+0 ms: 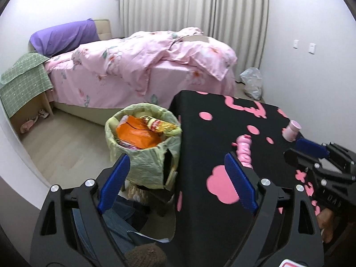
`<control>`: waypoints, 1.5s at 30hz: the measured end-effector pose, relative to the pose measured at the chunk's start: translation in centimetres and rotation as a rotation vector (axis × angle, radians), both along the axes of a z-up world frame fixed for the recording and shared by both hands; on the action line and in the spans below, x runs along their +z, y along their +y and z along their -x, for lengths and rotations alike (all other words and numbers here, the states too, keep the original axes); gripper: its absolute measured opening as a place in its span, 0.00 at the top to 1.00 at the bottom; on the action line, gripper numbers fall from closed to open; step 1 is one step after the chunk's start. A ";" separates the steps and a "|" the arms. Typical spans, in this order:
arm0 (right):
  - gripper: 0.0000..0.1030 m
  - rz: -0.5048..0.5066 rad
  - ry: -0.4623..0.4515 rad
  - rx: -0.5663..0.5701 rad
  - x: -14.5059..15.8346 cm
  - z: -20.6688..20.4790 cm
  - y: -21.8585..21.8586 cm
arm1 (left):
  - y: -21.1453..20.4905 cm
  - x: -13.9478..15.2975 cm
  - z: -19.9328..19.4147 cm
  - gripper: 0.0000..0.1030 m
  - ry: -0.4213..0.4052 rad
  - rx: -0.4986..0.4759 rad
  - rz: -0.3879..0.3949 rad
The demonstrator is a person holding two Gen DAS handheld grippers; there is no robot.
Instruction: Collect trash
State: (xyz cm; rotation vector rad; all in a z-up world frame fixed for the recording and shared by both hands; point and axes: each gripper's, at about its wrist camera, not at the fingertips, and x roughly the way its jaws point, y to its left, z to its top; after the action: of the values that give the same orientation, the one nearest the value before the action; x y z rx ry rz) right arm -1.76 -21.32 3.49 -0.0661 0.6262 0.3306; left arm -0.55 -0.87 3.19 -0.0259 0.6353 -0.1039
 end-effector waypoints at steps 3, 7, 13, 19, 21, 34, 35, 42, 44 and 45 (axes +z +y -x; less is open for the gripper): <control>0.59 0.015 -0.007 -0.016 0.2 1.8 0.1 | -0.6 0.4 1.4 0.20 -0.019 -0.031 -0.011; 0.59 0.009 -0.015 -0.025 0.4 3.4 0.0 | -0.5 0.8 2.1 0.20 -0.029 -0.026 -0.019; 0.59 0.003 -0.008 -0.028 0.4 3.8 0.3 | 0.0 1.0 2.6 0.20 -0.030 -0.008 -0.025; 0.59 0.007 -0.010 -0.033 0.5 3.8 0.4 | 0.4 0.9 2.7 0.20 -0.022 -0.007 -0.013; 0.59 0.009 -0.011 -0.041 0.6 3.8 0.3 | 0.4 0.9 2.7 0.20 -0.023 -0.010 -0.011; 0.59 0.017 -0.031 -0.078 1.2 4.3 -0.6 | -0.2 1.0 3.1 0.20 -0.023 -0.054 -0.015; 0.59 0.016 -0.032 -0.076 1.2 4.3 -0.6 | -0.2 1.0 3.1 0.20 -0.023 -0.055 -0.015; 0.59 0.018 -0.032 -0.079 1.2 4.3 -0.7 | -0.3 1.0 3.1 0.20 -0.023 -0.055 -0.014; 0.59 0.020 -0.033 -0.080 1.2 4.3 -0.7 | -0.3 1.0 3.1 0.20 -0.023 -0.053 -0.014; 0.59 0.020 -0.033 -0.080 1.2 4.3 -0.7 | -0.3 1.0 3.1 0.20 -0.023 -0.053 -0.014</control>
State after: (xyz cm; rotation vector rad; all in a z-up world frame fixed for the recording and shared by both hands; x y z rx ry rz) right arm -6.04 -22.06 4.70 -0.0649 0.5979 0.2456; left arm -3.67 -1.21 4.18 0.0061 0.6140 -0.1508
